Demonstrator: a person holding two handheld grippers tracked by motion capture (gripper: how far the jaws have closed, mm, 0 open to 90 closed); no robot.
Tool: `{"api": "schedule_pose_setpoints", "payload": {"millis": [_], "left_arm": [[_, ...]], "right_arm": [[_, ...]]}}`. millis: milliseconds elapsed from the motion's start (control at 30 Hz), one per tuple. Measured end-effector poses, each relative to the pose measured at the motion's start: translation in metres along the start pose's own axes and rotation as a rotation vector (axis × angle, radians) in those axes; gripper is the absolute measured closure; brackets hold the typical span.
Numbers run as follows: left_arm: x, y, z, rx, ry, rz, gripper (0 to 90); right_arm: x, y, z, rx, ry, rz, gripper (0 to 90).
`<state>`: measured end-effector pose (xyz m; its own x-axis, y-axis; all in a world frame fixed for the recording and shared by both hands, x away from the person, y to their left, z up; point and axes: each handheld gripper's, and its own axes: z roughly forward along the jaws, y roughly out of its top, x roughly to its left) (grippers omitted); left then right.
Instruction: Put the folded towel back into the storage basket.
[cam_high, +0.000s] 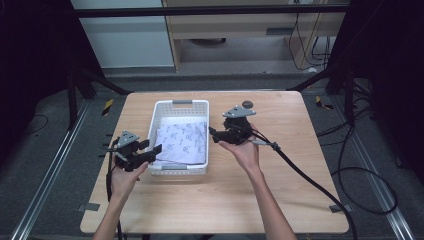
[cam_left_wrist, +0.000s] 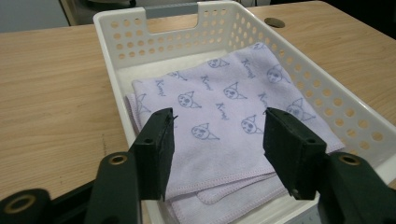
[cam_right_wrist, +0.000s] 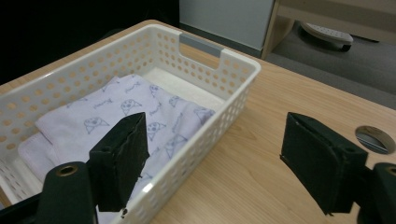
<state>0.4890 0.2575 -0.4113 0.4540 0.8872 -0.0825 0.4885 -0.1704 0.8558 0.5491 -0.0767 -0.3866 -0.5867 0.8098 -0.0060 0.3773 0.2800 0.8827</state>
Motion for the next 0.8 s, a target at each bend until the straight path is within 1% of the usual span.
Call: {"api": "schedule_pose_setpoints", "payload": {"millis": [133, 233, 267, 300, 400, 500, 633, 800], "left_arm": [[0.001, -0.003, -0.003, -0.005, 0.006, -0.002, 38.6], [0.002, -0.005, -0.004, -0.01, 0.013, 0.011, 36.2], [0.003, -0.007, -0.005, -0.011, 0.014, 0.01, 35.8], [0.003, -0.007, -0.005, -0.008, 0.016, 0.016, 35.1], [0.004, -0.01, -0.005, -0.002, 0.018, 0.02, 33.8], [0.005, -0.013, -0.007, 0.0, 0.017, 0.023, 32.7], [0.008, -0.017, -0.012, -0.016, 0.007, 0.022, 31.1], [0.012, -0.024, -0.021, -0.027, 0.01, 0.025, 29.9]], "right_arm": [[-0.01, -0.011, -0.018, -0.014, -0.004, 0.022, 18.7], [-0.019, -0.019, -0.031, -0.01, -0.015, 0.025, 17.5], [-0.022, -0.022, -0.035, -0.007, -0.021, 0.032, 16.6], [-0.026, -0.026, -0.039, -0.012, -0.026, 0.034, 16.3], [-0.035, -0.034, -0.05, -0.012, -0.025, 0.058, 15.5], [-0.042, -0.044, -0.06, -0.01, -0.022, 0.067, 15.0], [-0.052, -0.06, -0.075, -0.015, -0.026, 0.092, 14.6], [-0.065, -0.079, -0.095, -0.021, -0.043, 0.116, 13.5]]}}
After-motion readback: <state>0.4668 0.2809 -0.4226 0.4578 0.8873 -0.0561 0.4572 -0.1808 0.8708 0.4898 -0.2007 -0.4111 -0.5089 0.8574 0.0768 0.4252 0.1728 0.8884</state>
